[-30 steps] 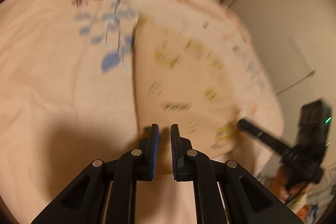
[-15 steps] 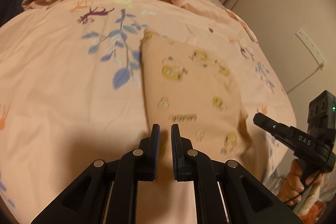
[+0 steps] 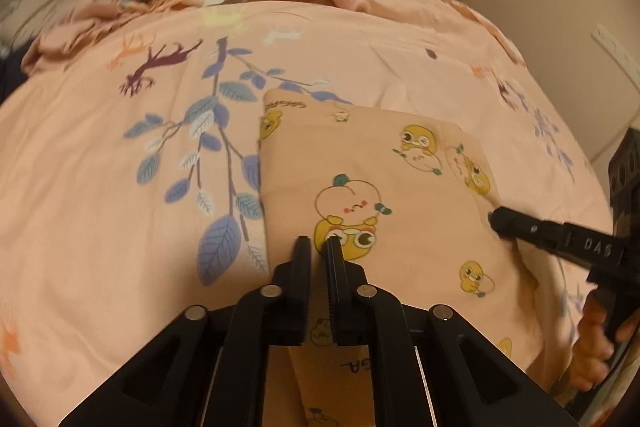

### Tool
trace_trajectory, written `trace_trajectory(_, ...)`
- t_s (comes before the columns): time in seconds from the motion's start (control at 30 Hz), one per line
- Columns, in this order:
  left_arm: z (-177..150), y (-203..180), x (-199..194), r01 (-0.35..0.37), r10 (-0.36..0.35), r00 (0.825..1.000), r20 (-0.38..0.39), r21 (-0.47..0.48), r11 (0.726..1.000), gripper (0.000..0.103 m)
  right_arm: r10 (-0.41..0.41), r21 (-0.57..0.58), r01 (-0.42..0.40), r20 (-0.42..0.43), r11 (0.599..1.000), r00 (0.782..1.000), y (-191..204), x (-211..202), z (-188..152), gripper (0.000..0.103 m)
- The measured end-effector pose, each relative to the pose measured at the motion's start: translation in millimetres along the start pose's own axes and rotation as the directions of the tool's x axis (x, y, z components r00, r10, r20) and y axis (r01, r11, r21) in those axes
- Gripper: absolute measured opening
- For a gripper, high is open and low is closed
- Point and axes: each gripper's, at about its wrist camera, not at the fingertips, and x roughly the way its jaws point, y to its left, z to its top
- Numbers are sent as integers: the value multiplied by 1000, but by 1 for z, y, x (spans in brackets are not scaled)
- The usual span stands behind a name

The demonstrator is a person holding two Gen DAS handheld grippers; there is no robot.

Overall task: Fold small clothes
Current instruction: 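Move left tool to the folded shirt edge while right tool approaches beside it, then close left tool on the shirt edge while right tool grips the edge beside it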

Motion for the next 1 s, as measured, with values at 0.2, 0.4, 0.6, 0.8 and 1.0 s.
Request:
trace_trajectory(0.2,9,4,-33,-40,32,995,90,85,996,41,-10,-55,9,-7,998,1000,3,-23,-8,44)
trace_trajectory(0.4,14,37,-55,36,-34,993,114,-13,999,71,55,-62,-54,7,997,998,-2,-43,-3,65)
trace_trajectory(0.6,11,73,-31,296,-307,951,-29,-201,934,75,167,3,-168,-89,986,982,-16,-30,3,78)
trace_trajectory(0.8,-1,87,12,396,-459,884,-90,-380,836,75,226,78,-214,-193,974,955,-27,0,1,78)
trace_trajectory(1.0,-2,71,43,550,-659,745,-102,-466,693,75,343,147,-318,-205,937,917,-32,15,4,78)
